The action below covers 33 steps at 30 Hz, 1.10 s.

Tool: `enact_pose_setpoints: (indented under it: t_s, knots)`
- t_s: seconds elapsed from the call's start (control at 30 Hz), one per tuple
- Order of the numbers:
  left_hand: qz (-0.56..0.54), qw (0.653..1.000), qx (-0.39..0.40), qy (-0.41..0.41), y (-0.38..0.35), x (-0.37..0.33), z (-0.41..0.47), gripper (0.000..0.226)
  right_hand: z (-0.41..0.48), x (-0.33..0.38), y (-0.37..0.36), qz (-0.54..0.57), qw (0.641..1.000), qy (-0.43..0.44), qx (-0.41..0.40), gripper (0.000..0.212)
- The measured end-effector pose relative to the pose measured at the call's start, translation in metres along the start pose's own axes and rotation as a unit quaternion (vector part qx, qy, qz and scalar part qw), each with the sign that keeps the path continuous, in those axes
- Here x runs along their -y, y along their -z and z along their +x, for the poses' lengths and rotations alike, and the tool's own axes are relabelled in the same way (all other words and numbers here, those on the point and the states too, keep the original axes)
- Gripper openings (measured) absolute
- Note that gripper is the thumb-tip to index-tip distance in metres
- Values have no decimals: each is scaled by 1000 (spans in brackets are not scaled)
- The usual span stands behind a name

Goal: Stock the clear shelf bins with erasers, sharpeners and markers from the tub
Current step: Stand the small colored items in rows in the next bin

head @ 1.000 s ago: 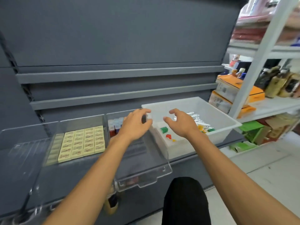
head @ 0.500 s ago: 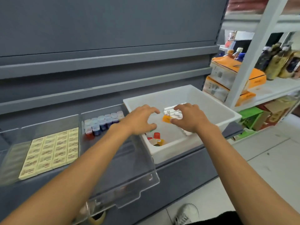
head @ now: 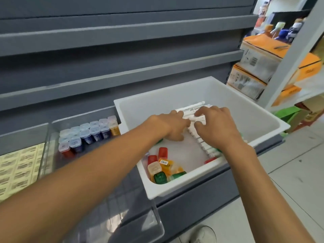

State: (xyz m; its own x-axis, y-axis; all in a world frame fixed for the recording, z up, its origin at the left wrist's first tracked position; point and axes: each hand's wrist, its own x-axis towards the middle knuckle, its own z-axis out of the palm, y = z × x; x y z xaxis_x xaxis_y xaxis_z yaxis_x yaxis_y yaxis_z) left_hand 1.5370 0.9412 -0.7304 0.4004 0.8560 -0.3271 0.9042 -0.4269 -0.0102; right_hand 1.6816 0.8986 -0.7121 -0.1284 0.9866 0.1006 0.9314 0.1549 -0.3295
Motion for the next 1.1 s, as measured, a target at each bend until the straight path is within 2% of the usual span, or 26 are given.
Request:
enact_pose_setpoints:
  t_s: [0.07, 0.13, 0.23, 0.33, 0.37, 0.4, 0.47, 0.53, 0.73, 0.97, 1.1]
  knots:
    - [-10, 1000, -4, 7, -6, -1, 6, 51, -1, -1, -4, -8, 1000, -1, 29, 39]
    - [-24, 1000, -1, 13, -9, 3, 9, 42, 0, 2, -5, -15, 1000, 16, 19, 40]
    - [-7, 999, -31, 10, -10, 9, 8, 14, -3, 8, -7, -36, 998, 58, 13, 39]
    - [3, 993, -119, 1, -6, 12, 8, 15, -8, 8, -7, -37, 997, 71, -4, 35]
    - [0, 992, -125, 5, -5, 13, 10, 22, -9, 7, -6, -28, 997, 68, -18, 34]
    - [-3, 995, -104, 12, -5, 15, 11, 32, -9, 7, -6, -21, 997, 66, -31, 34]
    - [-29, 999, -12, 31, -8, 20, 12, 47, -9, 6, -6, -4, 997, 63, -42, 35]
    - [-61, 996, 52, 44, -9, 22, 10, 43, -7, 7, -7, 11, 997, 62, -39, 36]
    - [-50, 988, 139, 44, 2, 21, -20, 40, -3, 11, -7, -11, 998, 63, -4, 37]
    - [-39, 972, 223, 63, -3, -1, -54, 70, -10, 21, -8, -16, 996, 87, -14, 36]
    - [-44, 972, 226, 53, 1, 0, -59, 59, -9, 23, -10, -11, 995, 96, -19, 34]
